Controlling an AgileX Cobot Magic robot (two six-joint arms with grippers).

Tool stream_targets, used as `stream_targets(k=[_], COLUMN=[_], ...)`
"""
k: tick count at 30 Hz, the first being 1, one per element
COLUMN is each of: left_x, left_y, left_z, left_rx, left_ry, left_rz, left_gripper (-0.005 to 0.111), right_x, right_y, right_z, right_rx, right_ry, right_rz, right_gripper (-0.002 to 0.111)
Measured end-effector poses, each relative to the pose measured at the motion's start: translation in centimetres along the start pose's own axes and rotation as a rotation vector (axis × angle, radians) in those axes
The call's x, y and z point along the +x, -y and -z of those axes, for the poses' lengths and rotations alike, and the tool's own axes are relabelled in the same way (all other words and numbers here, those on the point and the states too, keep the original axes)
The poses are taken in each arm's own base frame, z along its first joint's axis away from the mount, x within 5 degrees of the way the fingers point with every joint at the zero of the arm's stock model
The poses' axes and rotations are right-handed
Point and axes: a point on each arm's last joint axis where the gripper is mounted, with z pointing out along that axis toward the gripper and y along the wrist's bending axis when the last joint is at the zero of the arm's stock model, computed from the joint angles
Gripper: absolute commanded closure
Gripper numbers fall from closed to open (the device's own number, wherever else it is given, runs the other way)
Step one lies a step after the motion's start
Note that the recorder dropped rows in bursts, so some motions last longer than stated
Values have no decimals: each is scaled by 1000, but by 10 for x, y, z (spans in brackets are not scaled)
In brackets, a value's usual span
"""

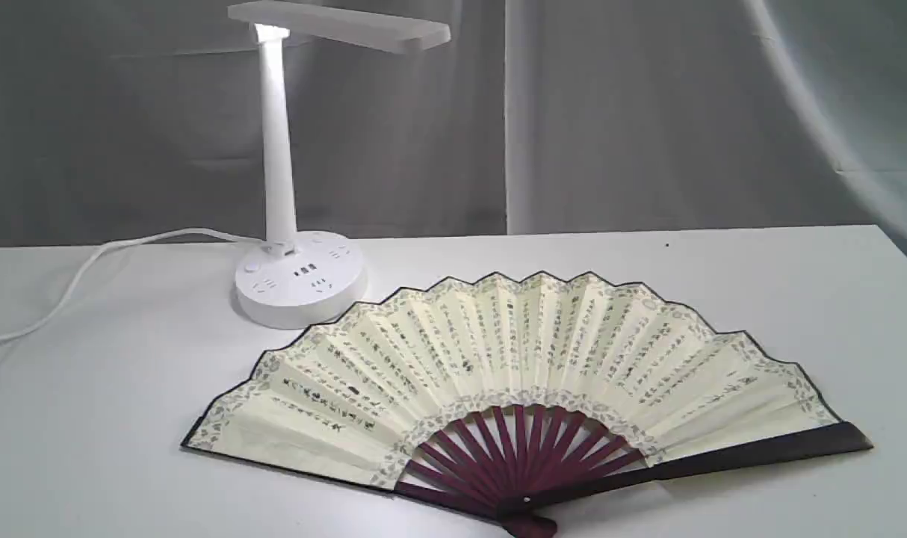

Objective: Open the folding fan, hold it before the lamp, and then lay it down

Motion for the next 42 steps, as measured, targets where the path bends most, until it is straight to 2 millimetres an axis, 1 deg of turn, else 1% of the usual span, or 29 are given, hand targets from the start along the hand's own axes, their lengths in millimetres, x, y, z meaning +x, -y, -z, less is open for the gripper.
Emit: stream_targets(k=[3,4,8,18,42], left_x=[17,26,39,41,41], left_y=[-1,-1,-2,-2,-2], left_z=[-4,-6,-7,-7,-7], left_rx=[-1,-2,-4,-4,-4], left_ry=[8,4,-42,-65,-65], left_rz=[0,0,-2,-2,-3], left_gripper=[107,107,107,107,107], right_x=[15,19,26,29,29], right_y=[-1,-2,-2,-2,-2], right_z=[-5,-6,-6,-6,-6], right_rx=[-3,-4,-5,-6,-6], right_ry=[10,6,-29,-63,-63], right_rz=[-4,-4,-5,-5,-5], right_gripper=[108,108,108,108,108])
